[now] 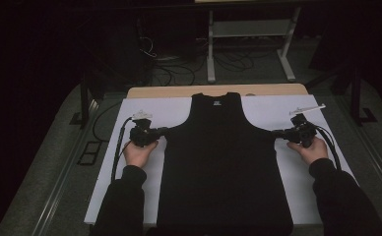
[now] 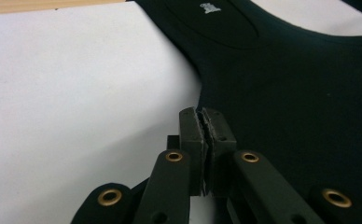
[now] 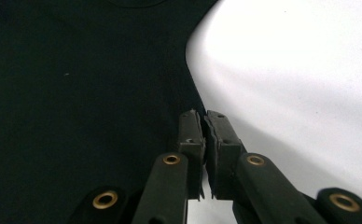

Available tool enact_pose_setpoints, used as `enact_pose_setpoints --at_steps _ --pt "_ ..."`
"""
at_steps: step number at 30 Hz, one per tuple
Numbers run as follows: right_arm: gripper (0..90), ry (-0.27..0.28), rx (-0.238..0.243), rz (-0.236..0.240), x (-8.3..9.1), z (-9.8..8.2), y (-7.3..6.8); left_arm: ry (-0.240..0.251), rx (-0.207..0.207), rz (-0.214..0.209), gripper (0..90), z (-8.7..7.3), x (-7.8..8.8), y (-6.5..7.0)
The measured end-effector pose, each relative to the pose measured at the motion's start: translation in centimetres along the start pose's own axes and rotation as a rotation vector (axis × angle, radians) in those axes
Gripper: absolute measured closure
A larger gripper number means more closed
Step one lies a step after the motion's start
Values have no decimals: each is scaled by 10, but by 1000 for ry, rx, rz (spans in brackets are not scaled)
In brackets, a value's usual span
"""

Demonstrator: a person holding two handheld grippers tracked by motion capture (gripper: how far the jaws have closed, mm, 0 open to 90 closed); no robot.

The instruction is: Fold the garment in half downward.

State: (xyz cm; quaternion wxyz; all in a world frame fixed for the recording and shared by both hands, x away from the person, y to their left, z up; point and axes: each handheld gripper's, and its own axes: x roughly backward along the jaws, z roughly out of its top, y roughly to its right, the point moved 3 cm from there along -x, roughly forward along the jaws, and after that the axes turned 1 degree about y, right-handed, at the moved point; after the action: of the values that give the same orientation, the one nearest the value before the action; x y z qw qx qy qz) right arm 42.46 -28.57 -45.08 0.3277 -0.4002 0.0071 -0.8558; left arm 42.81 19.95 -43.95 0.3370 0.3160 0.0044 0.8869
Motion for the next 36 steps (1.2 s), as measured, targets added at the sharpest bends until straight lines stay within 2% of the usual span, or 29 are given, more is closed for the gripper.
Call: enact_pose_setpoints --at_steps 11,20,26,36 --pt "840 22 5 11 9 -2 -9 6 17 -20 865 -5 7 7" --pt "841 16 3 12 13 -7 -15 18 20 -37 865 -8 16 14" --pt "841 30 0 20 18 -10 -20 25 32 -41 864 -11 23 15" --pt "840 48 -6 34 26 -15 -27 24 29 -48 864 -13 30 21"
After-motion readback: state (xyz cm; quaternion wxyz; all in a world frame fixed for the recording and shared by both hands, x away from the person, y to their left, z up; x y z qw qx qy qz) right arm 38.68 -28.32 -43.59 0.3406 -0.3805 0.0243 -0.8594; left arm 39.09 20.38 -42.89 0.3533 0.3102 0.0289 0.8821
